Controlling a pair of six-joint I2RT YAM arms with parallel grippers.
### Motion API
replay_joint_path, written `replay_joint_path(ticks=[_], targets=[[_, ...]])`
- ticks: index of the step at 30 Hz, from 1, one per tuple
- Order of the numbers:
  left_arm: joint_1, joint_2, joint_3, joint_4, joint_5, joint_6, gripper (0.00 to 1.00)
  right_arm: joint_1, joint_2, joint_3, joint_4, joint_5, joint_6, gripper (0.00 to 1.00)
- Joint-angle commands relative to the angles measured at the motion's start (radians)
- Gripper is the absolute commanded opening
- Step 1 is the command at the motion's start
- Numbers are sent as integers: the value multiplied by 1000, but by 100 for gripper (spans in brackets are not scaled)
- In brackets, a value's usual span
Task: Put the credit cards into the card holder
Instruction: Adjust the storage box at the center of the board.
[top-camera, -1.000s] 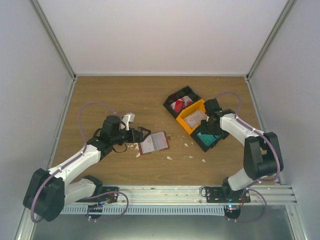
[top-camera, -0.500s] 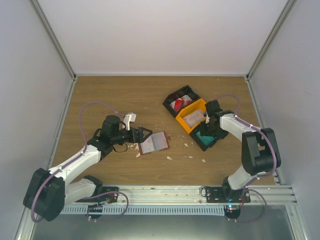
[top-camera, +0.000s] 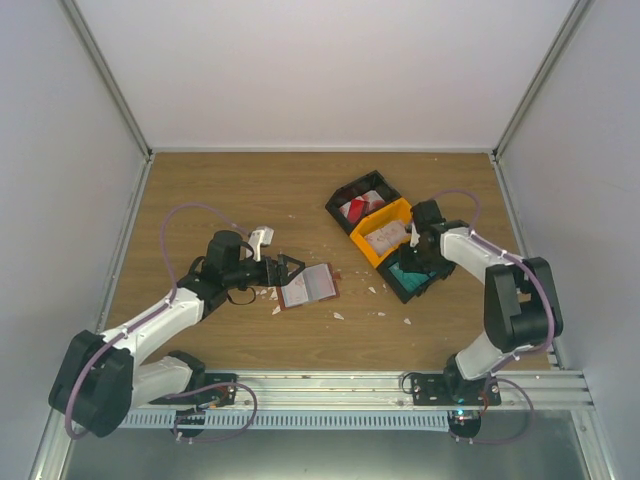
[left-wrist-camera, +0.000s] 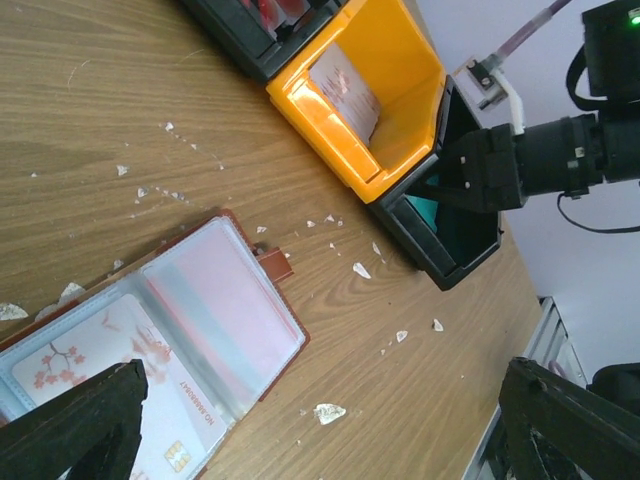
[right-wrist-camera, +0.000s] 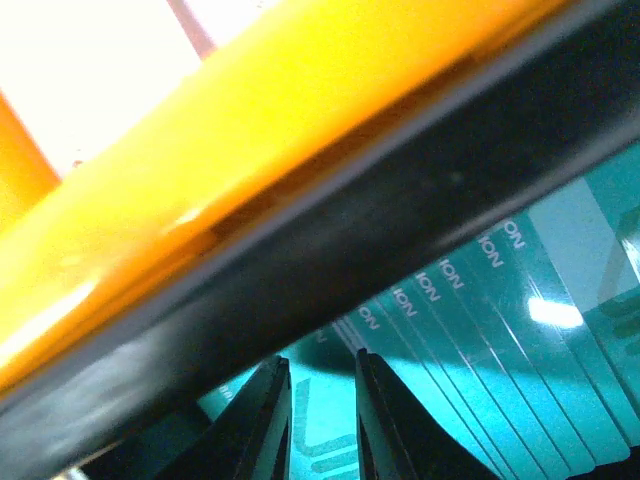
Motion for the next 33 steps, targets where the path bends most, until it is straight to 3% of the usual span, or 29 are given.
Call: replay_joint_path(ticks=[1,8,17,21,33], targets=[[-4,17,22,42,2,9,96,-7,-51,2,-17,-54,-3,18],[-4,36,20,45,0,0,96,-7,-90,-11,-12,-145,-23,17],[-3,42,16,43,0,2,96,-7,-26,-17,-8,-1,-12,35],[-3,48,16,47,5,2,96,-8,-7,-14,2,-4,-16,38],[-8,75,18,61,23,-8,95,-7,-23,-26,8,-111,-36,19]])
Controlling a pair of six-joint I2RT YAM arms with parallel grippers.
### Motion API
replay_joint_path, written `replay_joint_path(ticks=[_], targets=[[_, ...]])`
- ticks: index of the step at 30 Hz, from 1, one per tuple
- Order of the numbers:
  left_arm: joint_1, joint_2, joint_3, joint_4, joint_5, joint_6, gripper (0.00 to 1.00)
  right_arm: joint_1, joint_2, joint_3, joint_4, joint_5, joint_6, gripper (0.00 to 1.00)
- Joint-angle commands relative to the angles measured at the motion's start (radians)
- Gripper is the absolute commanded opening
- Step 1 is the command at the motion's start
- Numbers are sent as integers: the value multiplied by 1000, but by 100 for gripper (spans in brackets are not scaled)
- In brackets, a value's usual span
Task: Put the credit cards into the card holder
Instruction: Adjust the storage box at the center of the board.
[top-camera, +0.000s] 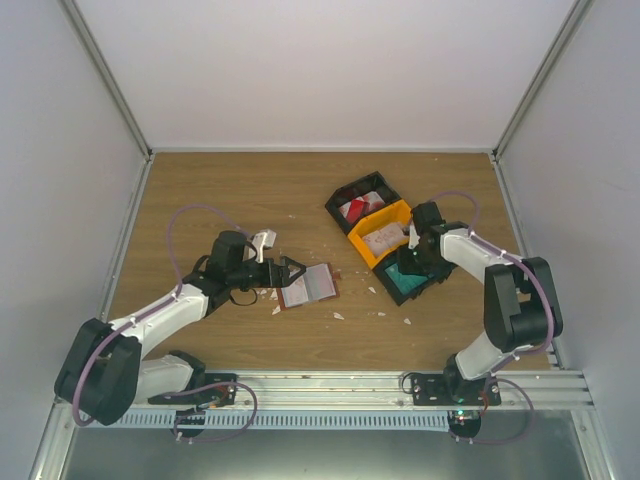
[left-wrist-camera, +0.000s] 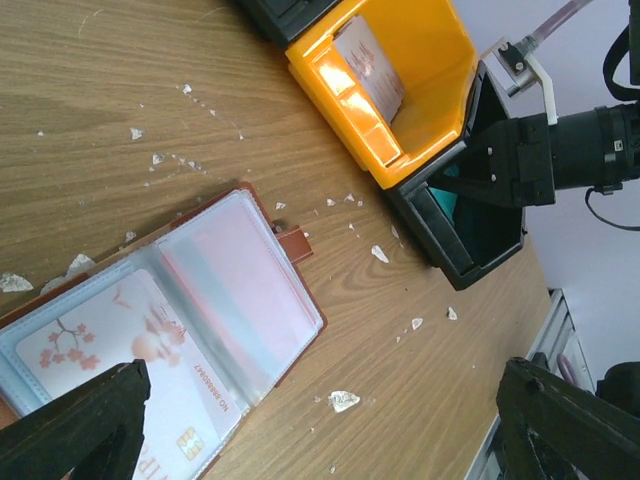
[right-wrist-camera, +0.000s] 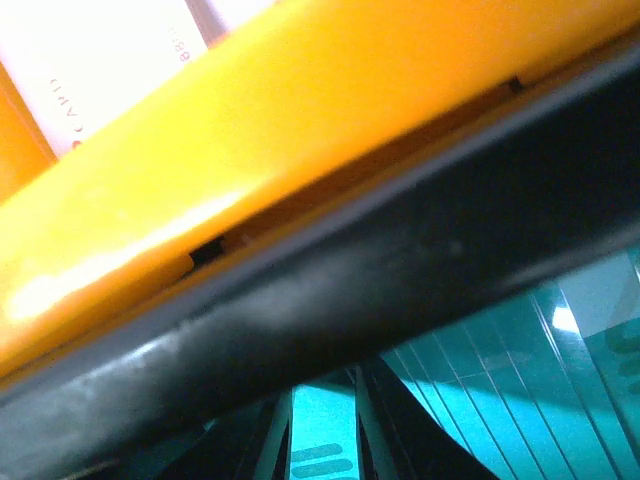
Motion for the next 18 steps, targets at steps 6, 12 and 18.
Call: replay_joint_path(ticks=[6,12,18], targets=[[-20,15,22,64,18,-4,95,-6,-46,-19,4,-109,-14,17],[-62,55,28,86,18,-35,92,-5,-81,-33,10,-159,-23,14],[-132,146,71,117,6,-100,83,-6,-81,-47,16,-43,-1,24]])
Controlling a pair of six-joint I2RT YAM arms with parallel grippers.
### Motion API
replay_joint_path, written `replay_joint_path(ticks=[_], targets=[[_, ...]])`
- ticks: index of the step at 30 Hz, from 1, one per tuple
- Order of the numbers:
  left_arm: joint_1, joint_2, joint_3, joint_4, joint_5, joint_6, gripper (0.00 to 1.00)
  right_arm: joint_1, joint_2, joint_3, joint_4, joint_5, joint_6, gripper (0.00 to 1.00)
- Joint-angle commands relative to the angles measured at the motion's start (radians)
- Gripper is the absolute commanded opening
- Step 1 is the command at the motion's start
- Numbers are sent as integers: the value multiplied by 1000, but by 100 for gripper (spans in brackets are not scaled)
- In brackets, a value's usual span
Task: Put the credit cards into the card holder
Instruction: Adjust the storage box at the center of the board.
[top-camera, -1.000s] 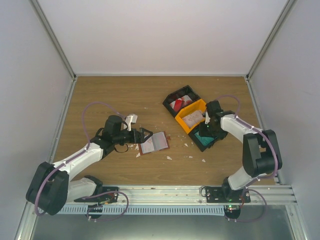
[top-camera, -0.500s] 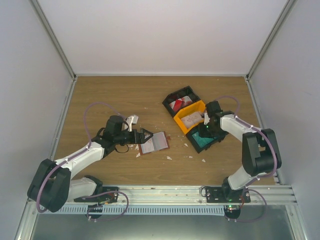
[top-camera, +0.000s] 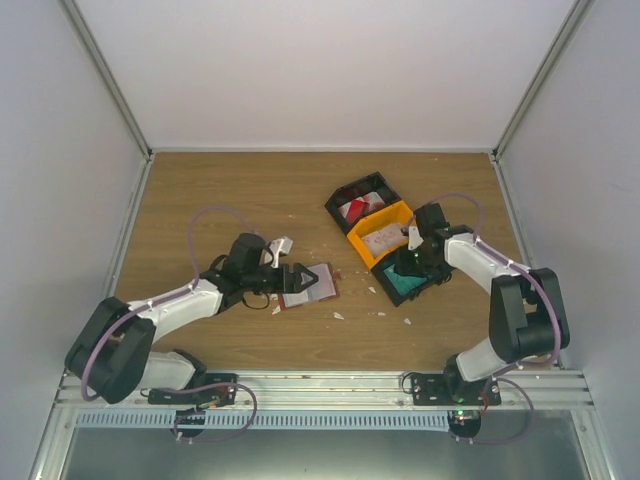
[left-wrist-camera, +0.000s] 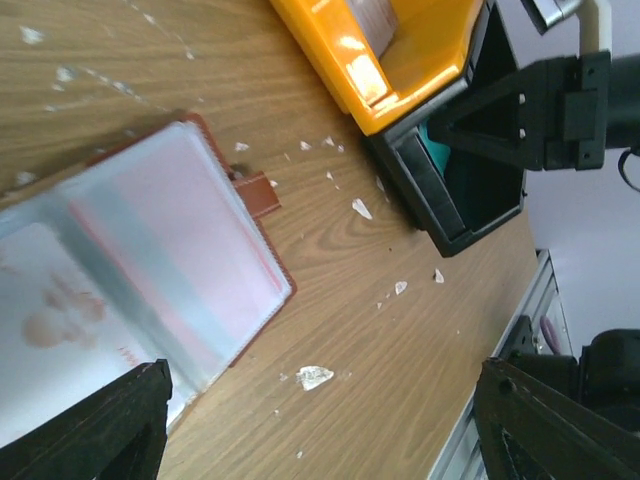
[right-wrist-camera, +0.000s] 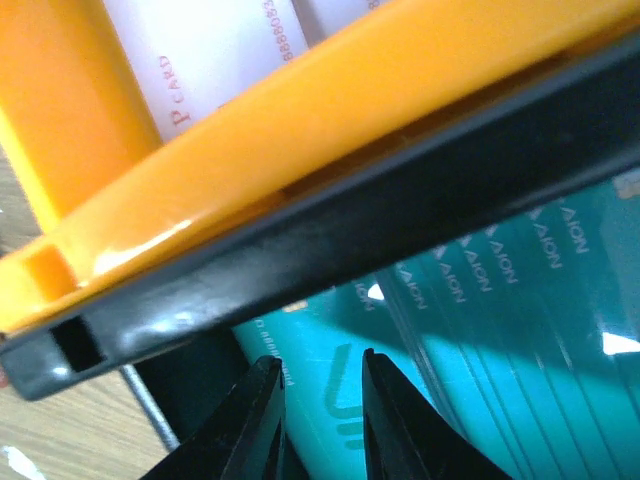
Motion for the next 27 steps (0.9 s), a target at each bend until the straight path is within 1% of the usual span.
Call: replay_joint_path(ticks=[1,4,7,9,13,16,17,21,27], targets=[[-64,81,71,88,-3,-62,80,-7,-3,-15,15,89,11,28],[-119,162,127,97,-10,-110,76,-3,16,-19,30,115,22,33],[-171,248,188,106,-19,-173,72,0,38,-21,38,118,21,34],[-205,312,231,125,-11,-212,70,4,47,-22,40,106,16,31],[-277,437,321,157,-11,-268,62,9,47,-23,44,74,13,18],[-326,528,398,156,-16,-292,53,9,43,-25,42,64,9,12],[-340,553,421,152,-20,-296,51,10,43,-25,41,56,8,11],[-383,632,484,134,-67,-304,46,10,35,-33,44,18,-5,9],[-405,715,547,129,-70,-306,41,14,16,-47,54,-26,-7,8]])
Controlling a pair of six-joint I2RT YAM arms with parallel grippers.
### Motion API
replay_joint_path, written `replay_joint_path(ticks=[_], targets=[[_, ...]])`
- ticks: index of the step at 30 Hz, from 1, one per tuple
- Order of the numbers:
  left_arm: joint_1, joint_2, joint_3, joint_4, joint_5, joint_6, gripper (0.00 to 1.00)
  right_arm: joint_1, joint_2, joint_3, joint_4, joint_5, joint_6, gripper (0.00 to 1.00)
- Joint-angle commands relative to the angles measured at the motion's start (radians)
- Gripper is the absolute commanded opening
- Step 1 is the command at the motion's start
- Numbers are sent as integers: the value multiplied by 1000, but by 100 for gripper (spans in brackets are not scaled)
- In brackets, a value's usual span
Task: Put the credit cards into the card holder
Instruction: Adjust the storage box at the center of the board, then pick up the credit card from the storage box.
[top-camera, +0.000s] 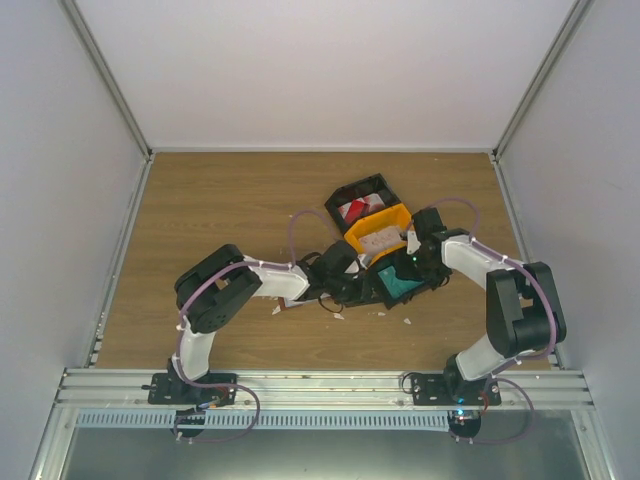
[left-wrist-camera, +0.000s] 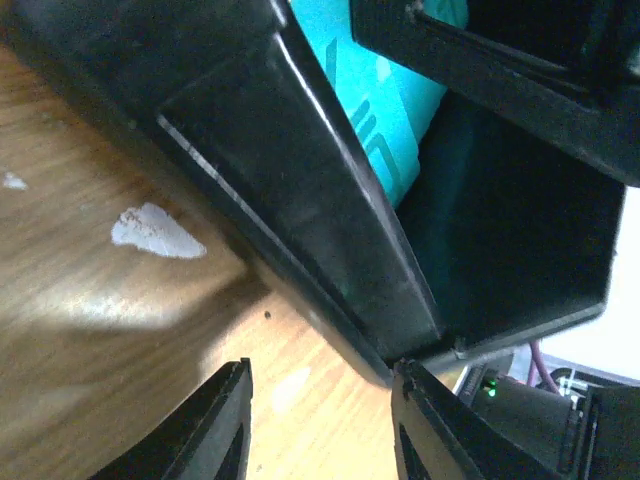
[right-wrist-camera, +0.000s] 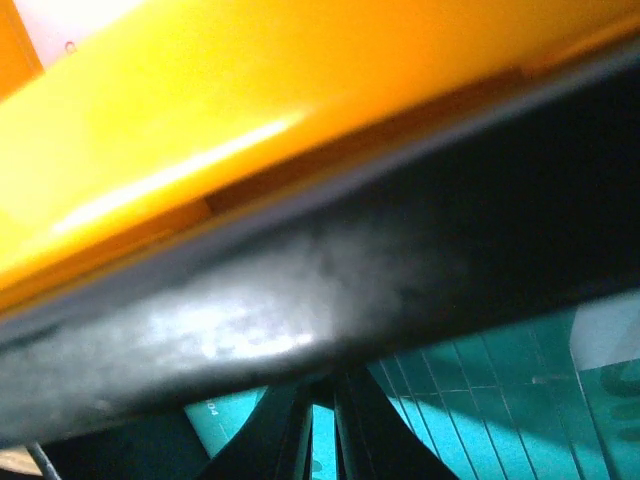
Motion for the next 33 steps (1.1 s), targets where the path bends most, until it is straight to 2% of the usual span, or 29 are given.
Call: replay_joint_path(ticks=[1,5,8,20,33], targets=[[-12,54,57,31,-17,2,39,8,-23,-16,13,-60,-14,8],[-12,92,89,23,-5,11,28,13,-30,-19,16,-106,-21,8],[-12,106,98,15,-6,18,25,17,-48,-24,17,-141,-23,8],[-12,119,112,3,-13,33,24,48,-124,-36,-26,-180,-1,9],[-12,81,92,1,-25,40,24,77,-133,-50,-39,-206,6,24]])
